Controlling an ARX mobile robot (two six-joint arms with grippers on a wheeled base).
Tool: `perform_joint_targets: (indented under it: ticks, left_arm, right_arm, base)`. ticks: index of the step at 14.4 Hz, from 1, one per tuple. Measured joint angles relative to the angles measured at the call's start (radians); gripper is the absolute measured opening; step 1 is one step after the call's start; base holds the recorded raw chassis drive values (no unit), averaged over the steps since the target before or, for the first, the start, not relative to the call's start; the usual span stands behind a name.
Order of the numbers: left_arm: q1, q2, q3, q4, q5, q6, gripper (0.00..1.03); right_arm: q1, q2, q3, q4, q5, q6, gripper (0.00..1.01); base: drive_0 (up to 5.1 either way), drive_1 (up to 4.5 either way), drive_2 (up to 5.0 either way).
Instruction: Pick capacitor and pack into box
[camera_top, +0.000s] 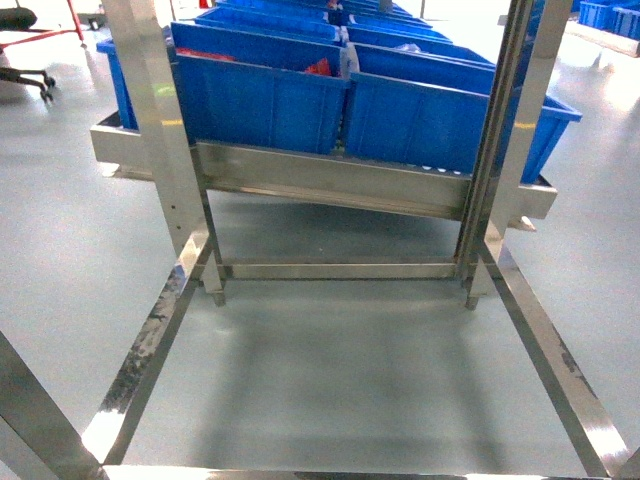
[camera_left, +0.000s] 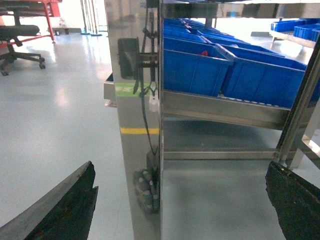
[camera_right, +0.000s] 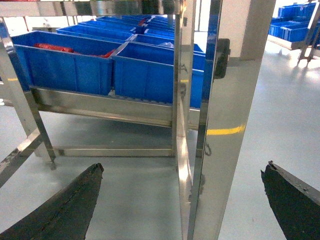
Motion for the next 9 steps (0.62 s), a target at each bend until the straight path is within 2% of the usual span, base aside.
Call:
perform_joint_targets:
  ticks: [9]
  left_arm:
    - [0.000,0.000,0.000,0.000,0.000,0.000,0.98]
  right_arm:
    - [0.000,0.000,0.000,0.000,0.000,0.000,0.98]
  base:
    - [0.0,0.00,0.0]
